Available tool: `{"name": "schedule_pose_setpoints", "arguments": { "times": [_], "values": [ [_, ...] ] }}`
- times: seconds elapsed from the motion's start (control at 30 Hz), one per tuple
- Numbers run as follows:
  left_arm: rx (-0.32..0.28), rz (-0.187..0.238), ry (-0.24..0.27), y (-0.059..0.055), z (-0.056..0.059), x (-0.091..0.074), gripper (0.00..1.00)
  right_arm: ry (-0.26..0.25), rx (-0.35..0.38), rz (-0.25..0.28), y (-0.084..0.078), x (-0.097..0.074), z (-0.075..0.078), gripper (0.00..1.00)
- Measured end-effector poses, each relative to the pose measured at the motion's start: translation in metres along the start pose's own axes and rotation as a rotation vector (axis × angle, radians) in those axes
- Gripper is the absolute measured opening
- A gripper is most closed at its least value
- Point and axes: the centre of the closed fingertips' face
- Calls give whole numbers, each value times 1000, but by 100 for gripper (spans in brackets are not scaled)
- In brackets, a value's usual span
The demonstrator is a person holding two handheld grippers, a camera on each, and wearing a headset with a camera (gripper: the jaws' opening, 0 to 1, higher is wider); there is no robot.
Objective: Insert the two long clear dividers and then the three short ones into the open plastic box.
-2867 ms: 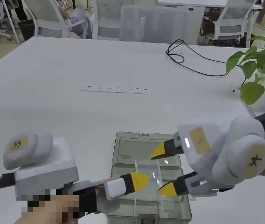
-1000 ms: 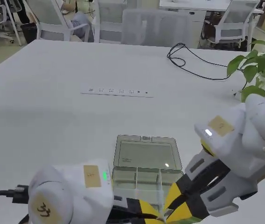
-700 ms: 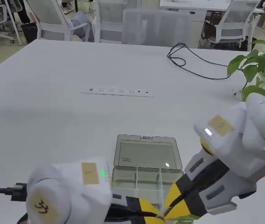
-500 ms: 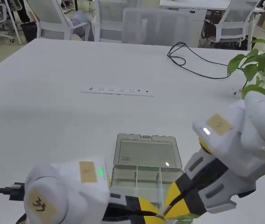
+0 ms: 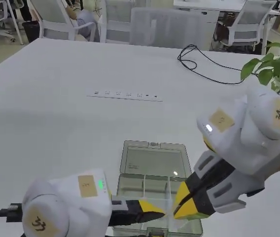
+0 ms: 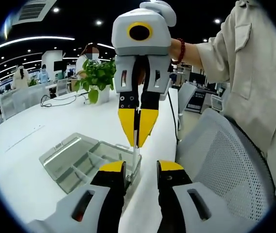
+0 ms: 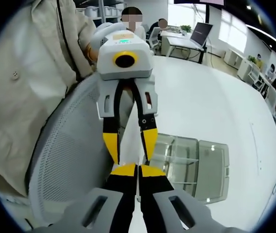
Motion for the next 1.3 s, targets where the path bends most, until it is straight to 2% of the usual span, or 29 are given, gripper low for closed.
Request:
{"name": "schedule_pose_setpoints", "arguments": {
  "times": [0.13, 0.23, 0.33, 0.6, 0.77, 1.03, 1.17, 1.3],
  "values": [
    [-8, 22, 30, 2, -5, -5, 30, -23, 27, -38, -4, -1, 10, 2],
    [-13, 33, 52, 0, -9, -9, 34, -45, 52, -84, -12, -2, 17, 2],
    [-30, 50, 72, -1, -13, -12, 39, -80, 108, -143, -23, -3, 27, 2],
    [-60, 76, 102, -2, -18, -18, 49, -117, 140, -240, -40, -5, 44, 2],
    [-110, 91, 113, -6, -23, -22, 58, -124, 161, -280, -45, -1, 52, 2],
    [-134, 94, 134, -8, -27, -26, 71, -115, 163, -345, -55, 8, 57, 2],
    [-149, 96, 139, -10, -30, -27, 76, -100, 167, -351, -56, 11, 56, 2],
    [-158, 93, 141, -12, -32, -28, 76, -91, 160, -364, -58, 14, 56, 2]
  ]
}}
Point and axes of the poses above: the centre of the closed fingertips' face, and the gripper's own axes: x roughly forward along the fingers, z roughly to its right, y roughly out of its top, and after that the axes turned 7 degrees about -y, right-handed
